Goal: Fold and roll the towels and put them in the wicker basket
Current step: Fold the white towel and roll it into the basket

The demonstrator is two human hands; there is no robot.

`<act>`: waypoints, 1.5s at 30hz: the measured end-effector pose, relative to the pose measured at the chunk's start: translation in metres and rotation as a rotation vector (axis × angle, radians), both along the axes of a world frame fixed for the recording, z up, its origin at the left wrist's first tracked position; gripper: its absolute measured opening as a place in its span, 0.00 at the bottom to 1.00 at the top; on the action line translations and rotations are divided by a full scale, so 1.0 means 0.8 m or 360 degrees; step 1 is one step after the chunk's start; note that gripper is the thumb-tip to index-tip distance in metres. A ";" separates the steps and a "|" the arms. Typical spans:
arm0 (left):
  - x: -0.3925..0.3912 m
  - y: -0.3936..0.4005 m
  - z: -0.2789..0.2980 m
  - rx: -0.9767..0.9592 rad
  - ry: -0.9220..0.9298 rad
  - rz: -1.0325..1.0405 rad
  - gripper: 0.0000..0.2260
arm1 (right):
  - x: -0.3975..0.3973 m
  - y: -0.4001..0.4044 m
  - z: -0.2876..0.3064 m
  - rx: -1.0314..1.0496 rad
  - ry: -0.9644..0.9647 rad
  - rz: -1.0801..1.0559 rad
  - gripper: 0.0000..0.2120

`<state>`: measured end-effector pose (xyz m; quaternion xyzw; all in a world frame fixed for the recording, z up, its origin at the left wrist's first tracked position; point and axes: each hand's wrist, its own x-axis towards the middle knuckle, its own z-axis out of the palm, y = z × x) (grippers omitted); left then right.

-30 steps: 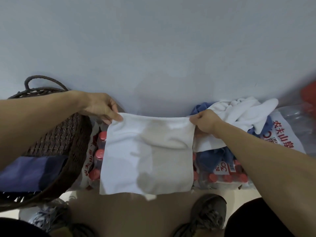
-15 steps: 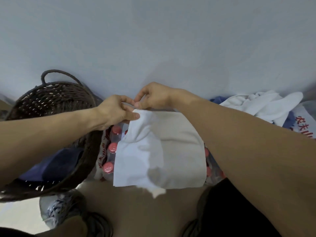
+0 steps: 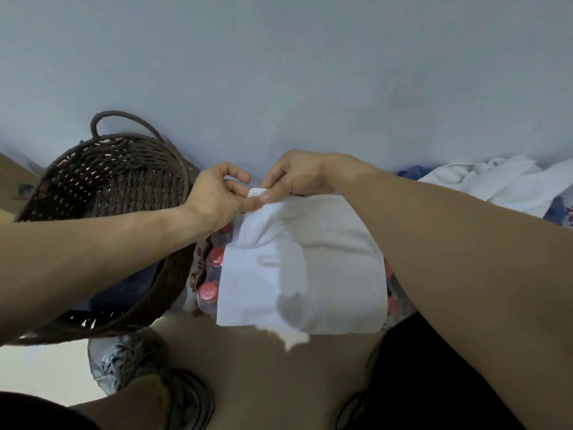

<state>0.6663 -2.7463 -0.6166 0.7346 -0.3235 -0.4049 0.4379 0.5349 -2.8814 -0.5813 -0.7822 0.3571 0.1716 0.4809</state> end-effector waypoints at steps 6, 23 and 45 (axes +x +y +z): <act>-0.027 0.035 -0.016 0.0194 -0.0168 -0.0078 0.13 | -0.001 -0.003 -0.017 -0.0251 -0.0370 -0.0406 0.06; -0.111 0.203 -0.057 0.0264 -0.0437 0.0219 0.21 | 0.021 -0.001 -0.041 -0.0657 0.0073 -0.0008 0.13; -0.100 0.251 -0.075 0.0352 0.0262 0.0745 0.13 | 0.059 0.049 -0.142 -0.1108 -0.0316 -0.0282 0.14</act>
